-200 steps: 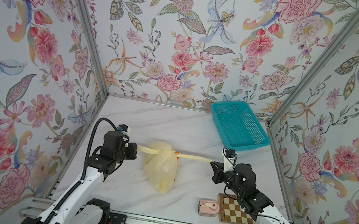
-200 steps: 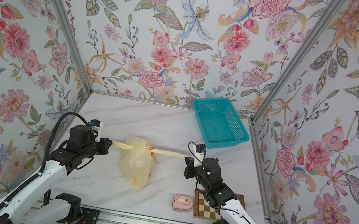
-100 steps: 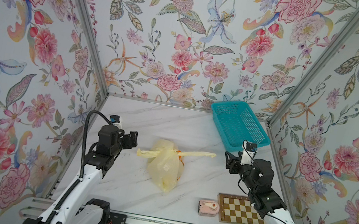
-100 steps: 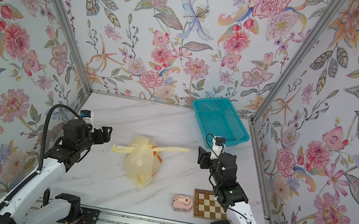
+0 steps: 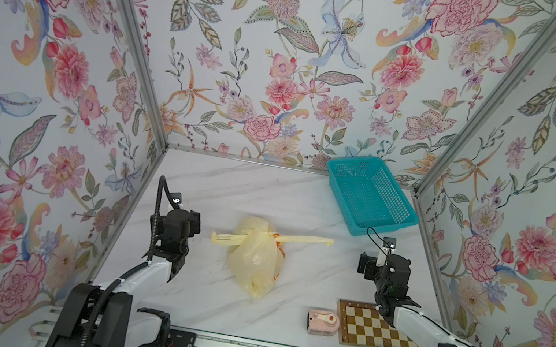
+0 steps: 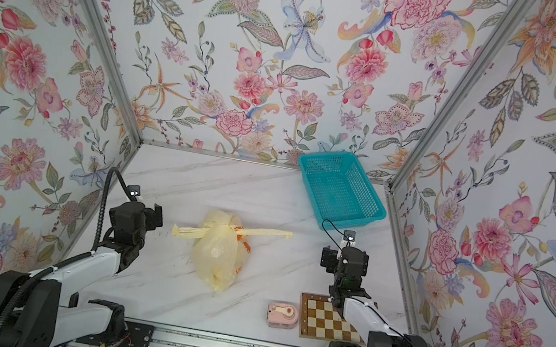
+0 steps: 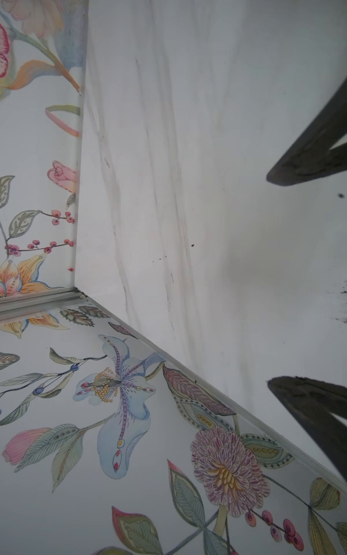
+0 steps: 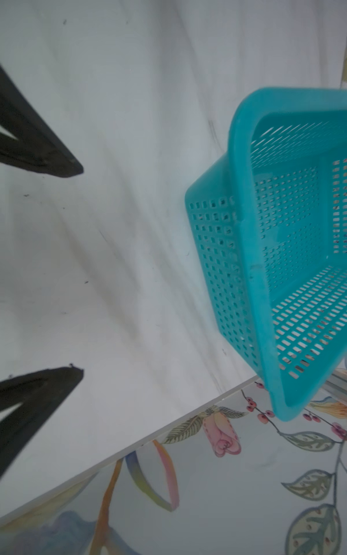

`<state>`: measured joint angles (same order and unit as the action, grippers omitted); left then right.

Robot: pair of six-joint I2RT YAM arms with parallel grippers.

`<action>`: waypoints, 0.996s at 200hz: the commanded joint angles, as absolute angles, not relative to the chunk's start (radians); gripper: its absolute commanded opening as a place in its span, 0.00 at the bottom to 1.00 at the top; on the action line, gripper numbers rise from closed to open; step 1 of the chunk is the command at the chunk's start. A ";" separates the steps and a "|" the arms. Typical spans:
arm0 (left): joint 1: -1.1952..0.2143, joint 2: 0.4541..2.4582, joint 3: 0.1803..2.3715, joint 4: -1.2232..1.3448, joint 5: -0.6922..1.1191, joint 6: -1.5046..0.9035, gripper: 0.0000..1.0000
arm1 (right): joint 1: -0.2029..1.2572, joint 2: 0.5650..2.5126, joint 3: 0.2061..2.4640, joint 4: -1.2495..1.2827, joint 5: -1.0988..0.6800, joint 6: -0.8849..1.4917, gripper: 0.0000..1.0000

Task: Place the pears into plastic bags & tie knots
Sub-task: Reset both arms

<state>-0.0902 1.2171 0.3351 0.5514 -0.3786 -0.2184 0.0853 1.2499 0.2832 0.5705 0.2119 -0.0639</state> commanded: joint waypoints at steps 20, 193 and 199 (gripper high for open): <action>-0.070 1.452 0.151 1.391 -0.268 -0.046 1.00 | 0.046 1.484 0.266 1.099 0.095 -0.044 0.99; -0.062 1.556 0.212 1.394 -0.179 -0.017 1.00 | 0.037 1.550 0.293 1.108 0.070 -0.041 0.99; -0.061 1.555 0.213 1.394 -0.178 -0.017 1.00 | 0.040 1.543 0.279 1.121 0.078 -0.043 0.99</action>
